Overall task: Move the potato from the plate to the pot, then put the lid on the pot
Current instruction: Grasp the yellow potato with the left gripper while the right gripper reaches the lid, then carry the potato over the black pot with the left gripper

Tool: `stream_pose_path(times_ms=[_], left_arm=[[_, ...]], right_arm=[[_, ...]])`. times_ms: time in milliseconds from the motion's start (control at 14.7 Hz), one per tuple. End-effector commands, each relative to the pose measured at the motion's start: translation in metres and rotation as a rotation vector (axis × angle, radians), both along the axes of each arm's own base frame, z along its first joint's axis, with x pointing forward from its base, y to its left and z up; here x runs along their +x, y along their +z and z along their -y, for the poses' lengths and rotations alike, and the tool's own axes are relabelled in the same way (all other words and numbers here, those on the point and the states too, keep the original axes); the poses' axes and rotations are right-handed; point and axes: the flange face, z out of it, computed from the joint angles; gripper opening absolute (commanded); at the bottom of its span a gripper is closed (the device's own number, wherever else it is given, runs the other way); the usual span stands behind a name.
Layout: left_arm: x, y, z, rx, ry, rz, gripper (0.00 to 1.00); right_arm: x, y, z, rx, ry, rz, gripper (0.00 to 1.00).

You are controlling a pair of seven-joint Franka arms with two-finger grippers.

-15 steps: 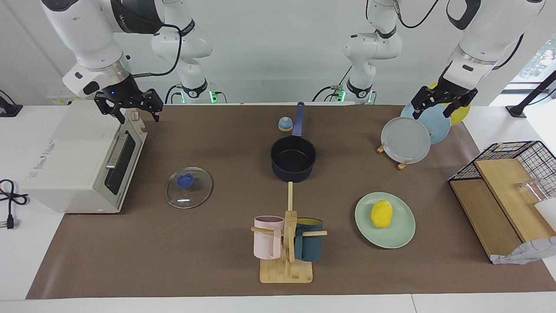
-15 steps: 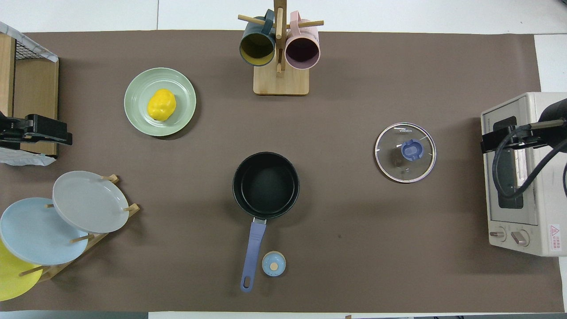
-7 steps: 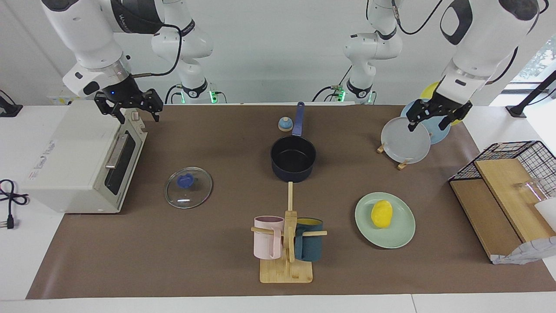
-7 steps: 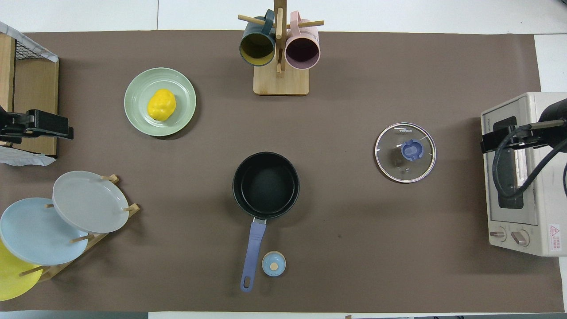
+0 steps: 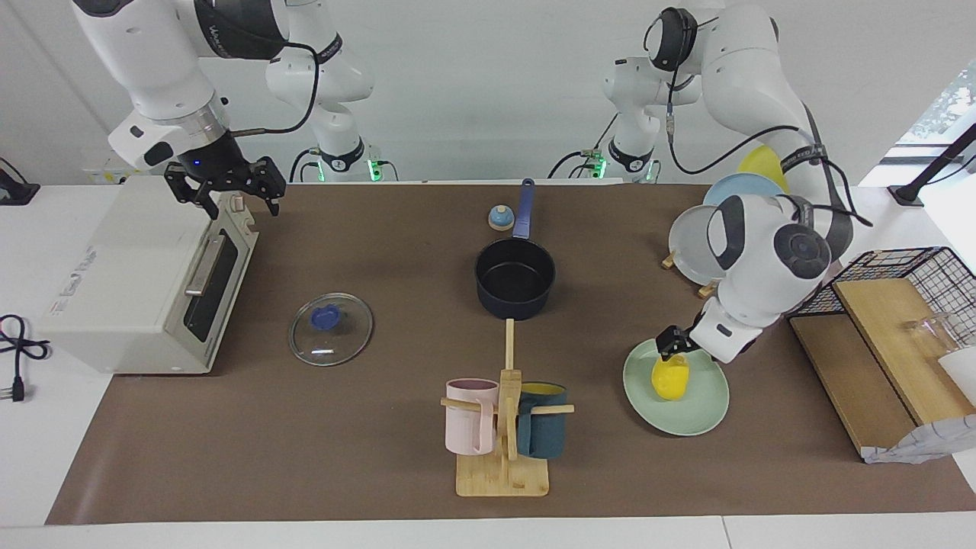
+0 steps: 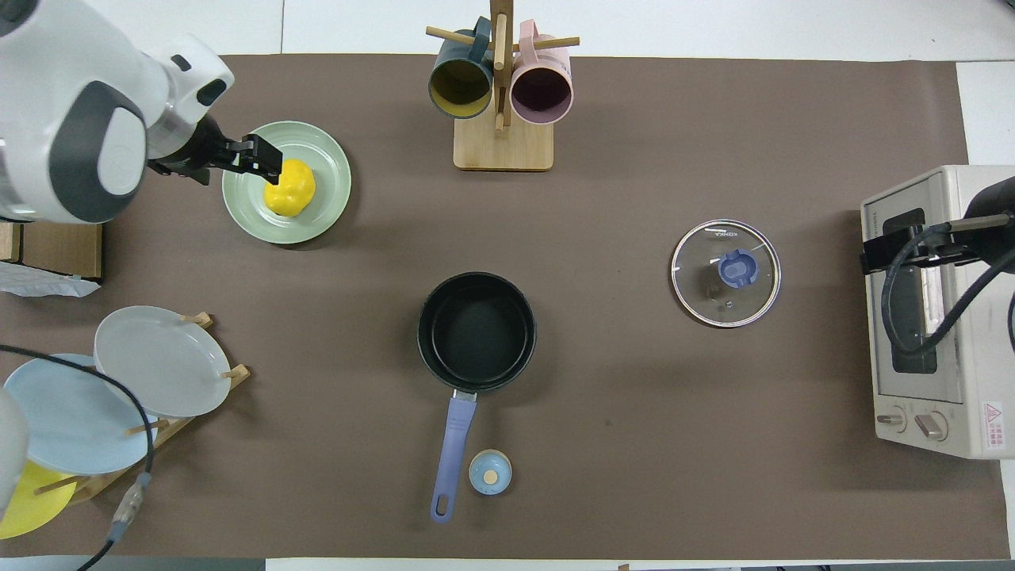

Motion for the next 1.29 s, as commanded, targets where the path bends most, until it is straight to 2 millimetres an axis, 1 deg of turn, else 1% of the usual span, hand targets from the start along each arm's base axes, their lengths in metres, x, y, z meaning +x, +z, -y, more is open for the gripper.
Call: stream_pose_path(times_ms=[0,136,204,271,339,407,475,543,611,679,747,814,882,950,1018,1086,1154,1222], left_arm=[[0.009,-0.010,0.007,0.001,-0.009,0.043,1.00],[0.002,-0.028,0.010,0.009,-0.018,0.037,1.00],[-0.004,-0.036,0.016,0.029,-0.038,0.024,1.00],[-0.009,-0.040,0.014,0.063,-0.059,0.012,1.00],[-0.013,-0.042,0.014,0.072,-0.065,0.006,1.00],[-0.015,-0.044,0.013,0.071,-0.064,0.008,1.00],[-0.015,-0.044,0.015,0.069,-0.066,0.010,1.00],[-0.015,-0.044,0.015,0.067,-0.065,0.013,0.96],[-0.015,-0.045,0.016,0.065,-0.063,0.013,0.77],[-0.014,-0.045,0.015,0.065,-0.063,0.014,0.29],[-0.014,-0.042,0.014,0.065,-0.061,0.016,0.00],[-0.012,-0.038,0.015,0.062,-0.056,0.015,0.00],[-0.010,-0.030,0.017,0.053,-0.030,0.026,0.00],[-0.013,-0.012,0.028,0.043,0.037,0.047,0.00],[-0.021,0.014,0.034,0.031,0.111,0.053,0.00],[-0.031,0.044,0.037,0.004,0.170,0.033,0.00],[-0.046,0.076,0.050,-0.033,0.205,0.014,0.00],[-0.067,0.103,0.068,-0.035,0.223,-0.004,0.00]], right_arm=[[0.005,-0.031,-0.002,0.021,0.000,0.015,1.00],[0.027,-0.067,-0.012,0.024,0.021,-0.005,1.00],[0.041,-0.087,-0.014,0.025,0.043,0.004,1.00],[0.051,-0.104,-0.016,0.026,0.063,0.015,1.00],[0.058,-0.128,-0.026,0.027,0.080,0.015,1.00],[0.060,-0.145,-0.030,0.027,0.084,0.027,1.00],[0.058,-0.167,-0.036,0.028,0.087,0.026,1.00],[0.049,-0.188,-0.039,0.028,0.093,0.027,1.00],[0.042,-0.203,-0.040,0.027,0.094,0.032,1.00],[0.041,-0.215,-0.040,0.027,0.094,0.039,1.00],[0.043,-0.223,-0.040,0.032,0.091,0.047,1.00],[0.044,-0.231,-0.043,0.056,0.077,0.042,1.00],[0.043,-0.234,-0.045,0.076,0.068,0.039,1.00],[0.039,-0.242,-0.051,0.078,0.076,0.026,1.00],[0.034,-0.253,-0.050,0.082,0.069,0.021,1.00],[0.028,-0.263,-0.049,0.088,0.055,0.020,1.00],[0.025,-0.267,-0.049,0.087,0.055,0.017,1.00],[0.023,-0.270,-0.047,0.087,0.051,0.011,1.00]])
